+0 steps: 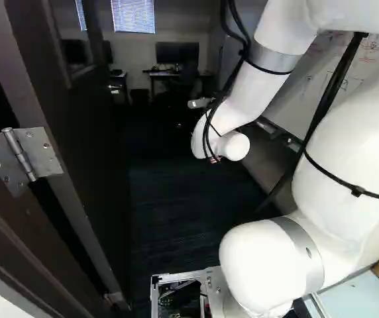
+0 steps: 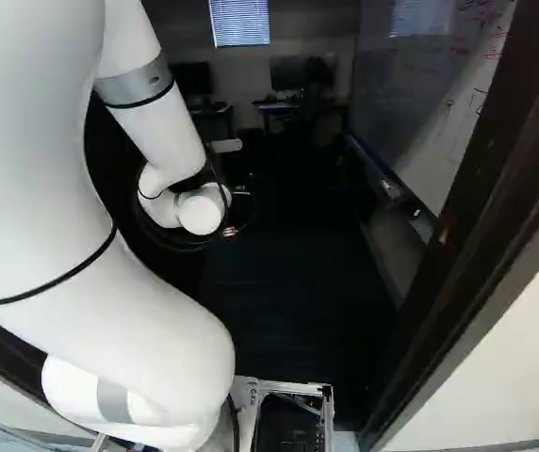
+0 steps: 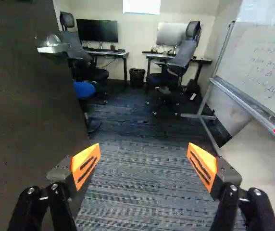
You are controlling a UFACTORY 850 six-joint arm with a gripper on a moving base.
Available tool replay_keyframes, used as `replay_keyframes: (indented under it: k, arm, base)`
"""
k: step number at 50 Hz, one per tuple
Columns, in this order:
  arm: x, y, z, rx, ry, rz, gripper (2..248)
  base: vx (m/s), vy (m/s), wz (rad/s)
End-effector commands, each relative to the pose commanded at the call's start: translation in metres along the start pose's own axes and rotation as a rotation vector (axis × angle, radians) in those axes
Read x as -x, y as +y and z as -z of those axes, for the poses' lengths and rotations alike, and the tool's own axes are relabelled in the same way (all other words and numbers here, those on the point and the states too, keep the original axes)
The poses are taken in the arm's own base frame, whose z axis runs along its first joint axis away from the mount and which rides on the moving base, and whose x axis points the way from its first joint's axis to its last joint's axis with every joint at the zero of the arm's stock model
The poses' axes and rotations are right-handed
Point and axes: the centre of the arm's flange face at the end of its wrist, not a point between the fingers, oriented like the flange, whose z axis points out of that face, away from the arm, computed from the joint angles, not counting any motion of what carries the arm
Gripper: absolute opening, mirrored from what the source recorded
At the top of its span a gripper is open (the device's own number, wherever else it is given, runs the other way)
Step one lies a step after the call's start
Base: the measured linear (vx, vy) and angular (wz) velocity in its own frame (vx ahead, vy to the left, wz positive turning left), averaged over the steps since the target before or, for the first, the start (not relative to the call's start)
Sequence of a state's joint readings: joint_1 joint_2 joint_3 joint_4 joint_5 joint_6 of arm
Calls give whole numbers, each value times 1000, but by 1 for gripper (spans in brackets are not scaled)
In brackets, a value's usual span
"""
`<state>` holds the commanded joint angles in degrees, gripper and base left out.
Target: Open the door and move inside
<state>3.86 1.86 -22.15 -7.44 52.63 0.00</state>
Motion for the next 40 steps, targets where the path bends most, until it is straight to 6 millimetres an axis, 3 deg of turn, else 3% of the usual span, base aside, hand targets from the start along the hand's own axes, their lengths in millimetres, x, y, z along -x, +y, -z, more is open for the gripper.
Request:
replay_keyframes:
  k: [40]
  arm:
    - [0,0,0,0,0,0,247]
  base:
    - [139,0,122]
